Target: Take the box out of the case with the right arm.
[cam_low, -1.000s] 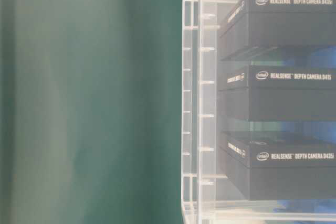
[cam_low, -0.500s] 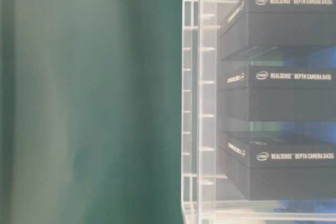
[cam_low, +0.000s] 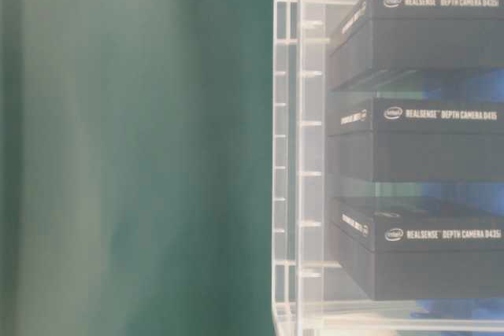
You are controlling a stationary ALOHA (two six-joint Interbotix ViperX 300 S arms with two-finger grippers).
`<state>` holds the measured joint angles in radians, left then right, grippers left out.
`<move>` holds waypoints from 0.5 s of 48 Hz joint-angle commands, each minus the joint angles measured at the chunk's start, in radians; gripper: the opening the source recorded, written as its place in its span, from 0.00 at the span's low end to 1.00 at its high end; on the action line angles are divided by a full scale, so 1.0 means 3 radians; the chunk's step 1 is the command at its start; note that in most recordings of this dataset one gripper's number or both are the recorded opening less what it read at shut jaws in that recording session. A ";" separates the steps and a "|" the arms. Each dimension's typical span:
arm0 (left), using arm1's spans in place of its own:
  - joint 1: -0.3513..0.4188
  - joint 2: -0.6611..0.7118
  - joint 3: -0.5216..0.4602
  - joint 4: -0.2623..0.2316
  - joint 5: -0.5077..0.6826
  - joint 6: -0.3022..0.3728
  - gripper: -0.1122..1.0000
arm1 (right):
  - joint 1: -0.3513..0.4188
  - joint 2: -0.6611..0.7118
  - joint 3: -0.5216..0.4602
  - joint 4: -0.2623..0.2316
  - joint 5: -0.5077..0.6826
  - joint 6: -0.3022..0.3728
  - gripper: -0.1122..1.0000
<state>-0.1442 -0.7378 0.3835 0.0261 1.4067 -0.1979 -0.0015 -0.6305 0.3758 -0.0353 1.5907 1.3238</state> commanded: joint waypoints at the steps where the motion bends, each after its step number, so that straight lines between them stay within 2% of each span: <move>1: -0.0010 0.0015 -0.0087 0.0000 -0.0010 -0.0005 0.12 | -0.0005 0.0010 -0.0072 -0.0046 0.0010 0.0348 0.12; 4: -0.0010 0.0010 -0.0087 0.0000 -0.0010 -0.0005 0.12 | -0.0005 0.0026 -0.0061 -0.0072 0.0010 0.0460 0.12; 15: -0.0010 0.0010 -0.0087 0.0000 -0.0010 -0.0010 0.12 | -0.0010 0.0189 -0.0066 -0.0138 0.0010 0.0450 0.12; 24: -0.0010 0.0010 -0.0087 0.0000 -0.0010 -0.0010 0.12 | -0.0286 0.0353 -0.0107 -0.0215 0.0020 0.0251 0.12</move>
<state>-0.1442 -0.7363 0.3835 0.0261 1.4067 -0.1994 -0.0491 -0.5308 0.3712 -0.0874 1.5938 1.4189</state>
